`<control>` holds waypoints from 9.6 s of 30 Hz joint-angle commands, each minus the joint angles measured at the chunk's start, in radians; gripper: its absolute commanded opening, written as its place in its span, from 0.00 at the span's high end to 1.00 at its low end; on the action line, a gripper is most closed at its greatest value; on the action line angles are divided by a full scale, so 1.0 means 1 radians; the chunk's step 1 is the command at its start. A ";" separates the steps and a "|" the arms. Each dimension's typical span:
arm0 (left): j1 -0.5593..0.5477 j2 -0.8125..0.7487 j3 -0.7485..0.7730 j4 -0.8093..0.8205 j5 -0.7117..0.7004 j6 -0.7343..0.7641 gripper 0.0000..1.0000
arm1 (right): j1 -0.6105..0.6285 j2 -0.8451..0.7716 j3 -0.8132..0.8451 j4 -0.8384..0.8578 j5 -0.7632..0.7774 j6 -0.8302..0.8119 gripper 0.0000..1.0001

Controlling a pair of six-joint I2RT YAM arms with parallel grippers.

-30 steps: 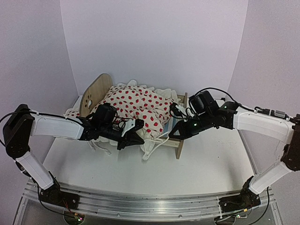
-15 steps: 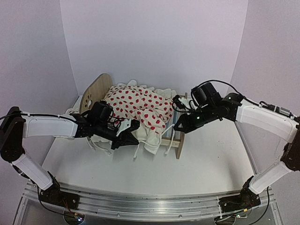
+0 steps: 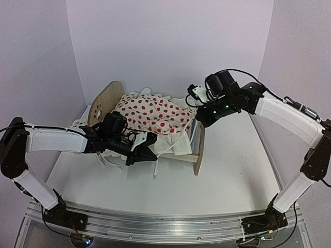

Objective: Set up the pet bed

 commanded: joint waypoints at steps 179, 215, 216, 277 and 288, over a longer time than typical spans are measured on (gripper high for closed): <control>-0.155 0.504 1.511 -0.837 -0.210 -0.222 1.00 | 0.154 0.354 -1.058 2.279 0.965 0.733 0.91; 0.027 0.504 0.837 -0.463 -0.394 0.280 0.97 | 0.327 -0.147 -1.104 0.955 -0.009 0.753 1.00; 0.029 0.503 0.834 -0.462 -0.386 0.279 0.91 | 0.327 -0.143 -1.099 0.948 -0.034 0.761 1.00; -0.331 0.447 -0.018 0.944 -0.193 0.364 0.82 | 0.203 -0.210 -0.831 0.658 -0.812 0.845 1.00; -0.305 0.408 -0.051 0.936 -0.264 0.284 1.00 | 0.143 -0.230 -0.845 0.666 -0.791 0.887 0.99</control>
